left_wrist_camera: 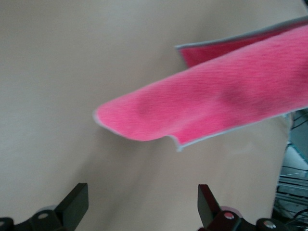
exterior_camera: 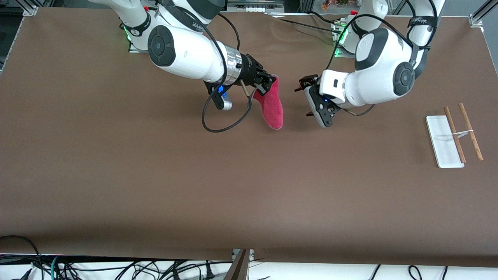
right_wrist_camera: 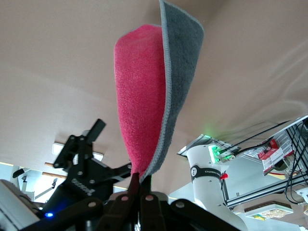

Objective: Pass towel and hang on rack
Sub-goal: 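Close the left gripper on the hanging towel beside the right gripper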

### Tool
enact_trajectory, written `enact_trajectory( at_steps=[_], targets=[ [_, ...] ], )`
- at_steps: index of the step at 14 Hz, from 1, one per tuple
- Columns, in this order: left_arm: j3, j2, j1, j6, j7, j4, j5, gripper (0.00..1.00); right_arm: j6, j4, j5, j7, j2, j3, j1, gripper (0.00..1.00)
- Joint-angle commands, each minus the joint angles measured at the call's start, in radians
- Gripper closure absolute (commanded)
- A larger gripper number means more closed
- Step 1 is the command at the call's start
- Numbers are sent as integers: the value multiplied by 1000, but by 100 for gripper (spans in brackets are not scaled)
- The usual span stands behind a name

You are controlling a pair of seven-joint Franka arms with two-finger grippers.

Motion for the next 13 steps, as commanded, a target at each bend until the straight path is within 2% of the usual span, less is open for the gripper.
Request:
enact_trajectory(
  at_steps=[1, 3, 8, 11, 13],
  targets=[
    [-68, -87, 13, 106, 19, -127, -102, 0, -3, 37, 14, 25, 18, -8, 9, 100],
    [-80, -105, 7, 196, 19, -206, -170, 0, -3, 37, 14, 25, 18, -8, 9, 100],
    [-189, -104, 2, 356, -146, -251, -181, 0, -3, 37, 14, 25, 18, -8, 9, 100],
    [-192, -105, 7, 362, -155, -249, -181, 0, -3, 37, 11, 25, 18, -8, 9, 100],
    [-194, -99, 4, 424, -159, -249, -181, 1, -3, 37, 11, 24, 18, -8, 9, 100]
  ],
)
